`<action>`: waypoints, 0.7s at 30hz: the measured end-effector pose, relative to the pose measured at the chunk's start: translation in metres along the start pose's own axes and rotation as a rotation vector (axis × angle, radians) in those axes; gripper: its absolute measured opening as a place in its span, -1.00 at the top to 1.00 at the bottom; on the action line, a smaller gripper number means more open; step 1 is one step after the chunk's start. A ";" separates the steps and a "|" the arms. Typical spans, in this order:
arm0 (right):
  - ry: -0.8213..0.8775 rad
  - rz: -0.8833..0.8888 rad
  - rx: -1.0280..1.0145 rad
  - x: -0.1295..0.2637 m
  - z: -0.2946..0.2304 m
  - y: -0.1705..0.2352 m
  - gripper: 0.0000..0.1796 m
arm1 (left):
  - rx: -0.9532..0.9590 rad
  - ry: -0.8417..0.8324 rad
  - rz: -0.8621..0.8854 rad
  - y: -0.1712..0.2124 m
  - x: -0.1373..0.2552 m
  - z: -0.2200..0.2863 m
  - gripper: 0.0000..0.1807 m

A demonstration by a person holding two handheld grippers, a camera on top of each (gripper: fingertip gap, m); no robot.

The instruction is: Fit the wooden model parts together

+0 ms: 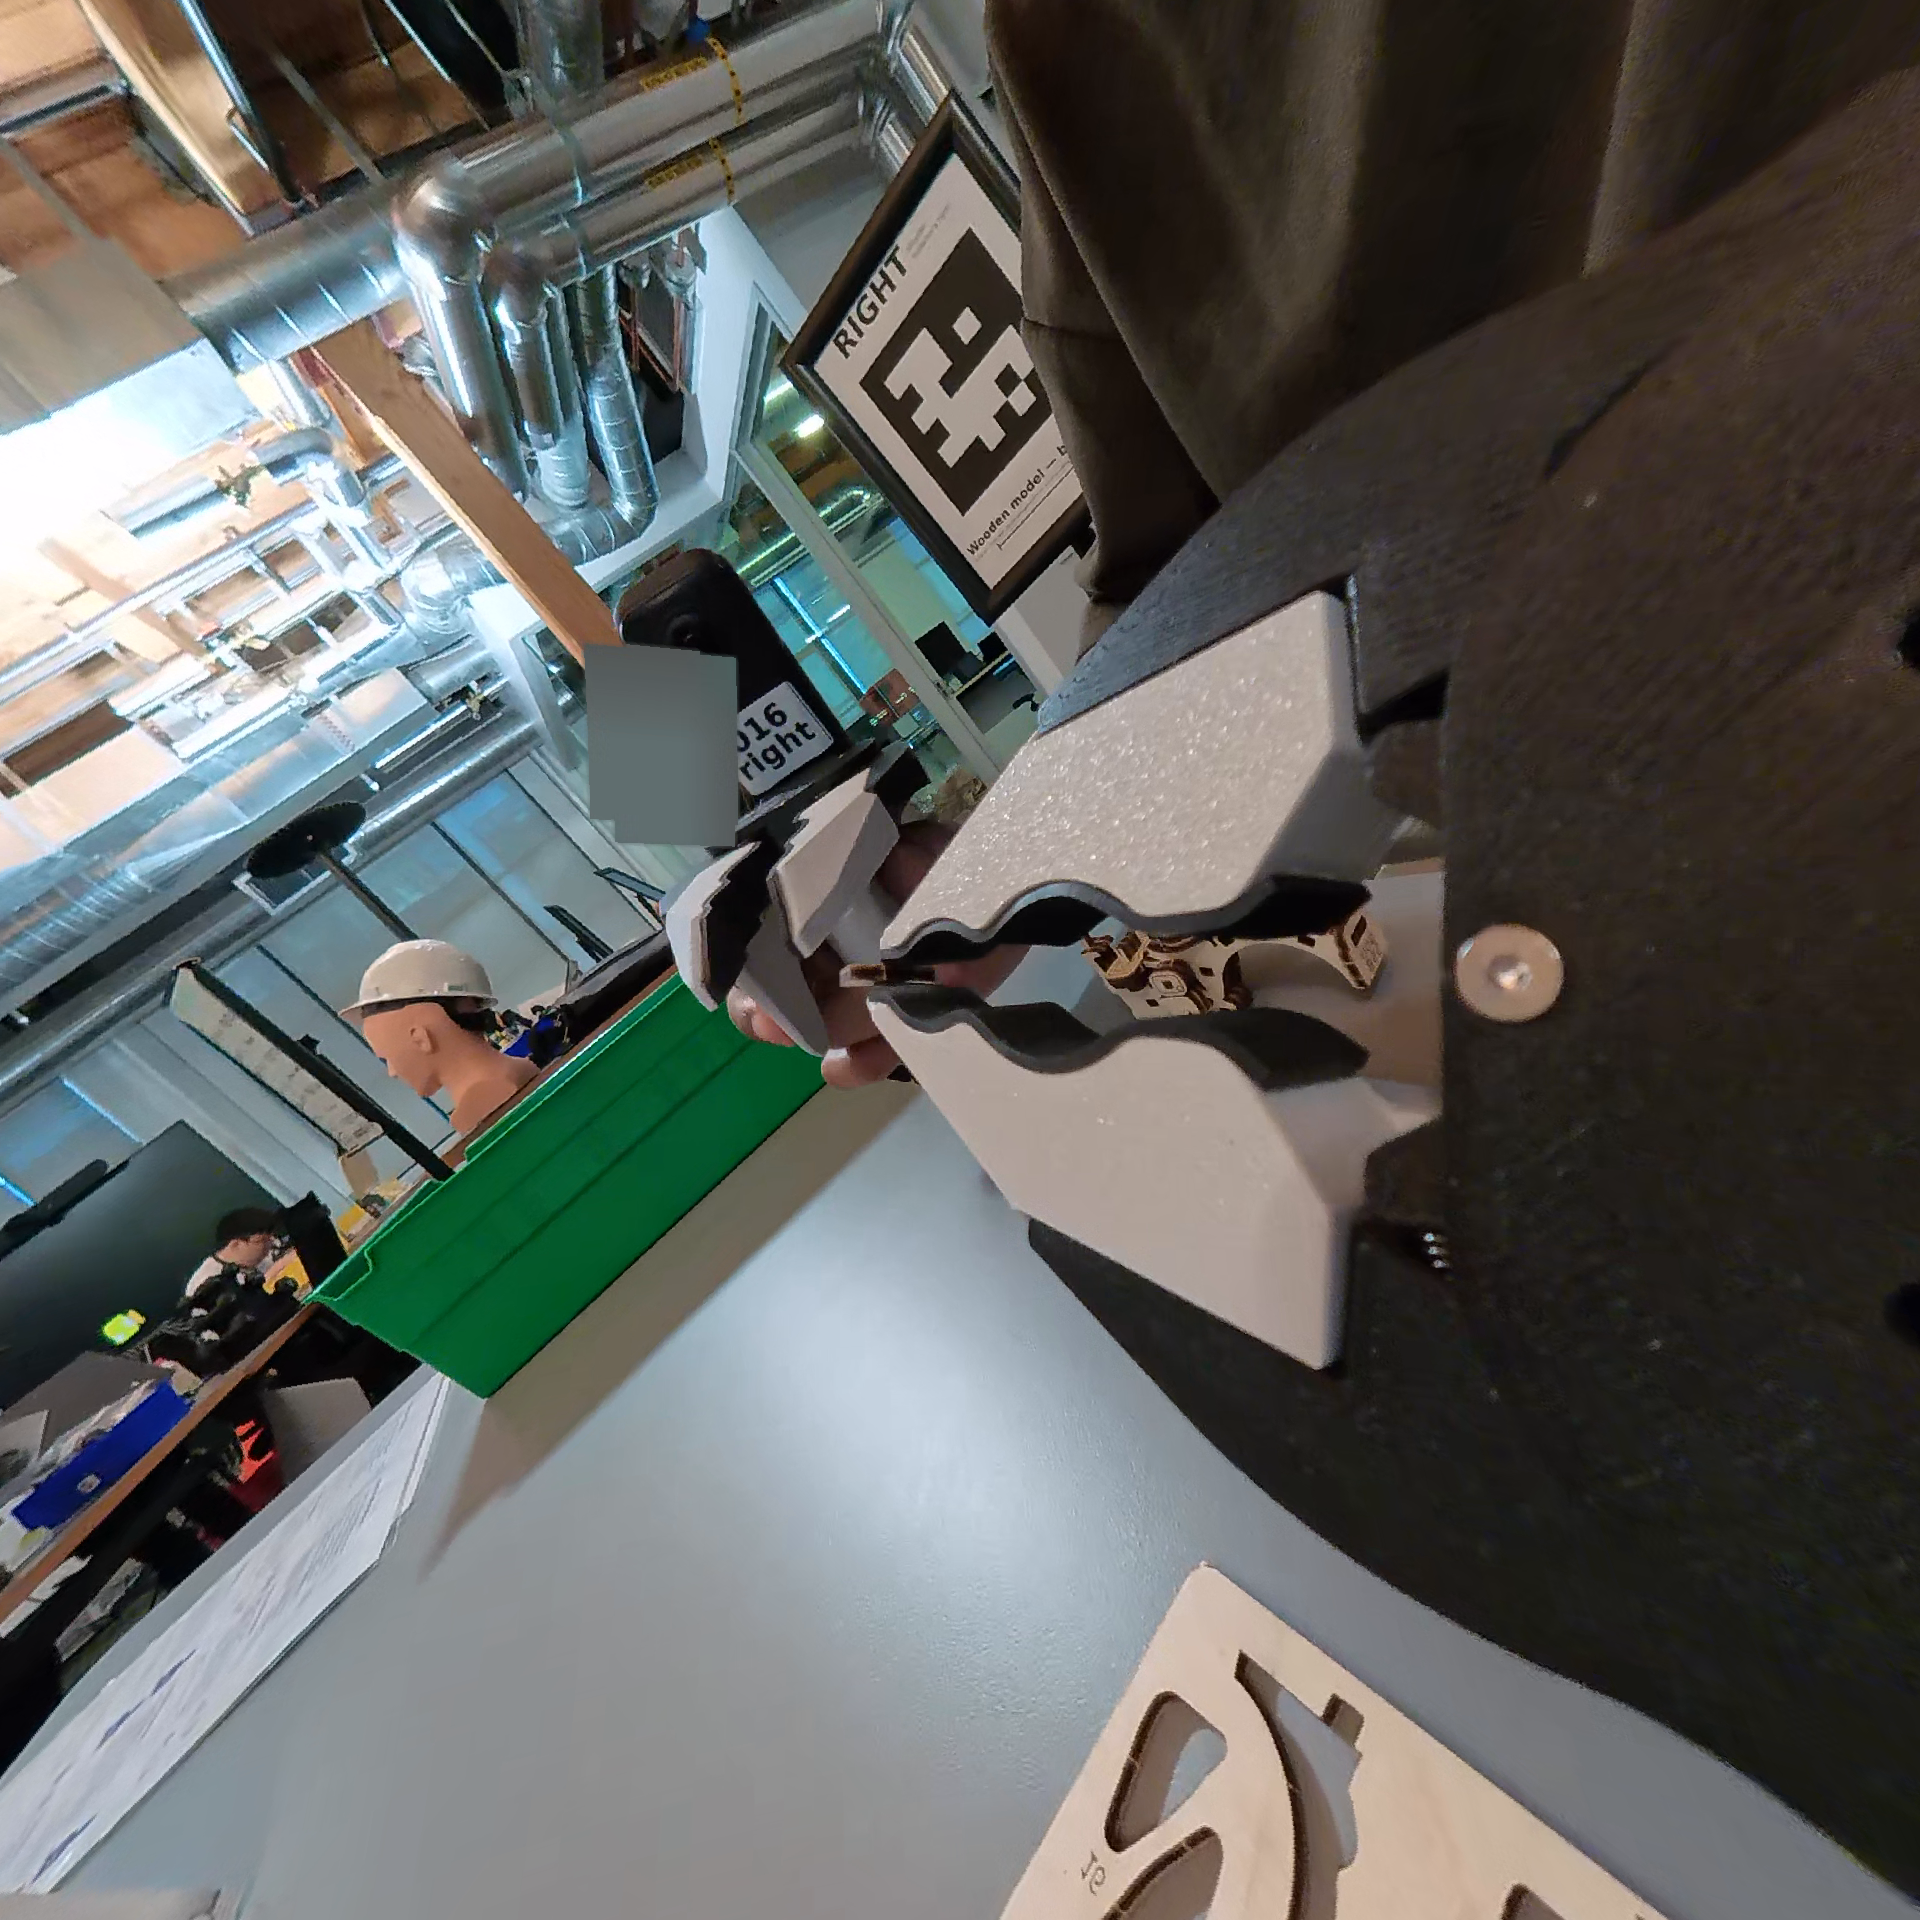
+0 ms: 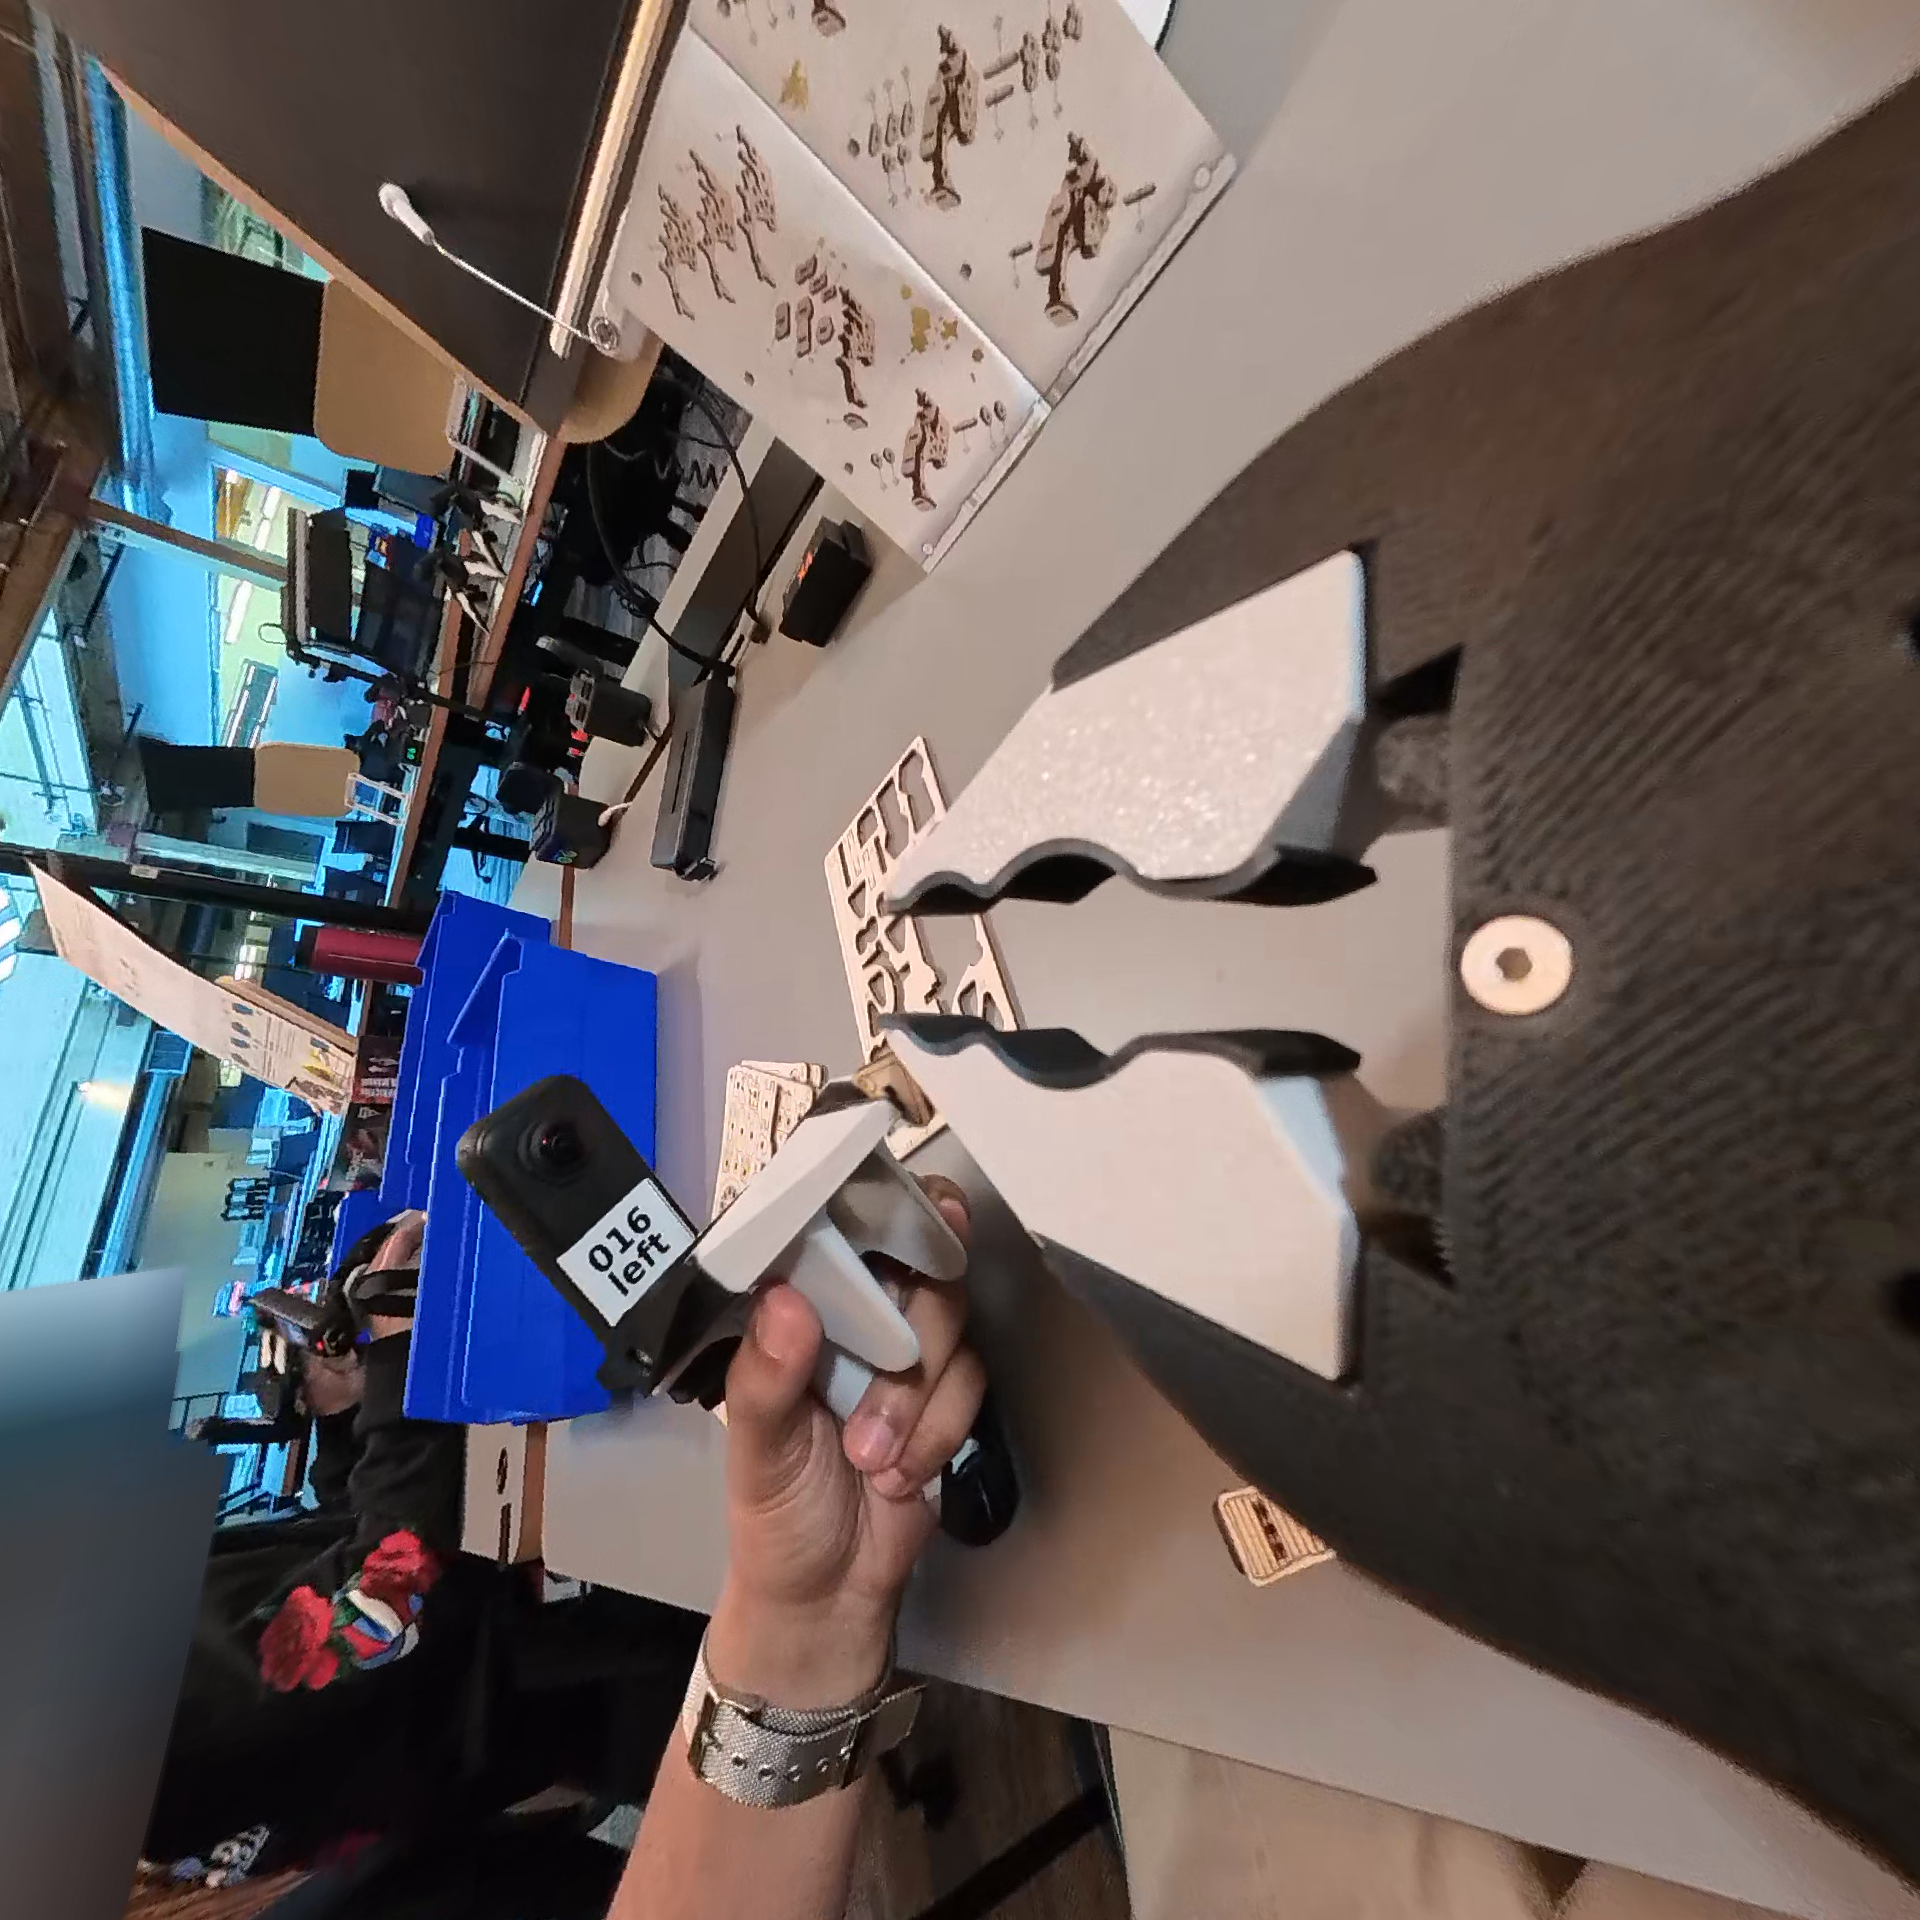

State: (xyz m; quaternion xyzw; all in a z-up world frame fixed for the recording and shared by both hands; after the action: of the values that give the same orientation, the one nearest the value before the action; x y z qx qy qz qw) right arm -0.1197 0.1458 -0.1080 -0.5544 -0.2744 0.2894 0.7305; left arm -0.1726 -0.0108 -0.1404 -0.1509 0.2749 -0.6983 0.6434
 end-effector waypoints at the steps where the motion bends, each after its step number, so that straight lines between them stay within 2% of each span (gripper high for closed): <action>1: -0.002 -0.001 -0.004 0.000 0.000 0.000 0.82 | 0.001 0.001 0.001 0.000 0.000 0.000 1.00; 21: -0.025 -0.006 -0.012 -0.002 -0.001 0.001 0.87 | 0.012 0.019 0.002 0.000 0.001 0.000 1.00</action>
State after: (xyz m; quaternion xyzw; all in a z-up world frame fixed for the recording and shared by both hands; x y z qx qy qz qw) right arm -0.1202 0.1442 -0.1095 -0.5544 -0.2869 0.2922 0.7246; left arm -0.1731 -0.0115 -0.1403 -0.1401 0.2770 -0.7007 0.6423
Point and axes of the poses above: each gripper's, where its closed fingertips meet, x back along the fingers, y out of its underside, z = x × y across the jaws, the point moved 8 cm from there along x, back along the fingers, and after that the axes turned 5 degrees about x, right-handed, at the moved point
